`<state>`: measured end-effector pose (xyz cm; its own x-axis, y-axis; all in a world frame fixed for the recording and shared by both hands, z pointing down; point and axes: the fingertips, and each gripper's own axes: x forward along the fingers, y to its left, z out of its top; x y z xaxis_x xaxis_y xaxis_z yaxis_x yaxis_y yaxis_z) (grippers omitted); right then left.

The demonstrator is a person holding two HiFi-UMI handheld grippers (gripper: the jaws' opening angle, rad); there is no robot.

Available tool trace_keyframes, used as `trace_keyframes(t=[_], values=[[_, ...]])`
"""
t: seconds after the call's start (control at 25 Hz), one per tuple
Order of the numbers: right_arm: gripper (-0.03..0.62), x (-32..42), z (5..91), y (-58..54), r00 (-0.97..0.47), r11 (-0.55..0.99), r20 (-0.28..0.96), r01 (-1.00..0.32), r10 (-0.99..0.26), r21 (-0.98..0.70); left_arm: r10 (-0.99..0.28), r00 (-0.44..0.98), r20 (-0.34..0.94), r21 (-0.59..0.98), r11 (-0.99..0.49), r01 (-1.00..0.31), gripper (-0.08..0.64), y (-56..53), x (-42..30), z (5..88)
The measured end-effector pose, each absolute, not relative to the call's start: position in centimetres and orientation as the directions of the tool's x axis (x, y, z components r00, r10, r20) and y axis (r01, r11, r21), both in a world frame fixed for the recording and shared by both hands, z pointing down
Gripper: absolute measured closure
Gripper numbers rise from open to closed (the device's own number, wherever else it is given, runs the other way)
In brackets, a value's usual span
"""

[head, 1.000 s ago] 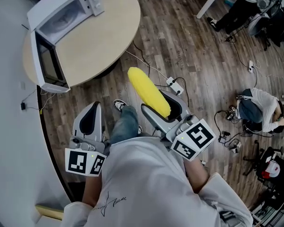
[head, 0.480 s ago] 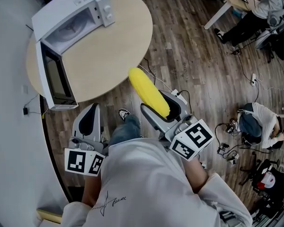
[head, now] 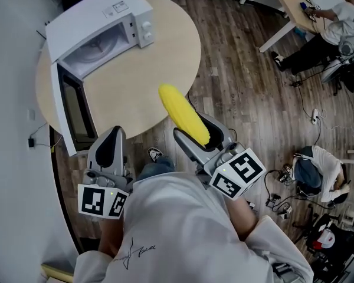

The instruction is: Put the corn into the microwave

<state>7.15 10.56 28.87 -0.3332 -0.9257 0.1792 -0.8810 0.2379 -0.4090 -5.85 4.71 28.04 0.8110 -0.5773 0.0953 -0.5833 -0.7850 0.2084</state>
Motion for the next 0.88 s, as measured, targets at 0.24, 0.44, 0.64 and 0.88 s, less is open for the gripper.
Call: trace_keyframes(t=[0.24, 0.44, 0.64, 0.88], values=[[0.328, 7.4, 28.5, 7.0, -0.326, 0.249, 0.184, -0.904, -0.927, -0.346, -0.610, 0.787, 0.093, 0.218, -0.759, -0.614, 0.560, 1.6, -6.4, 28.2], [0.328, 7.1, 28.0, 4.9, -0.350, 0.280, 0.162, -0.896, -0.922, -0.345, -0.621, 0.777, 0.102, 0.223, -0.747, -0.627, 0.560, -0.3, -6.8, 28.6], [0.330, 6.2, 28.2, 4.1, -0.387, 0.313, 0.148, -0.877, -0.910, -0.365, -0.641, 0.760, 0.107, 0.214, -0.732, -0.647, 0.560, -0.2, -7.6, 28.8], [0.330, 5.0, 28.1, 3.3, -0.433, 0.361, 0.136, -0.857, -0.891, -0.368, -0.682, 0.723, 0.111, 0.210, -0.695, -0.688, 0.561, -0.1, -9.0, 28.9]])
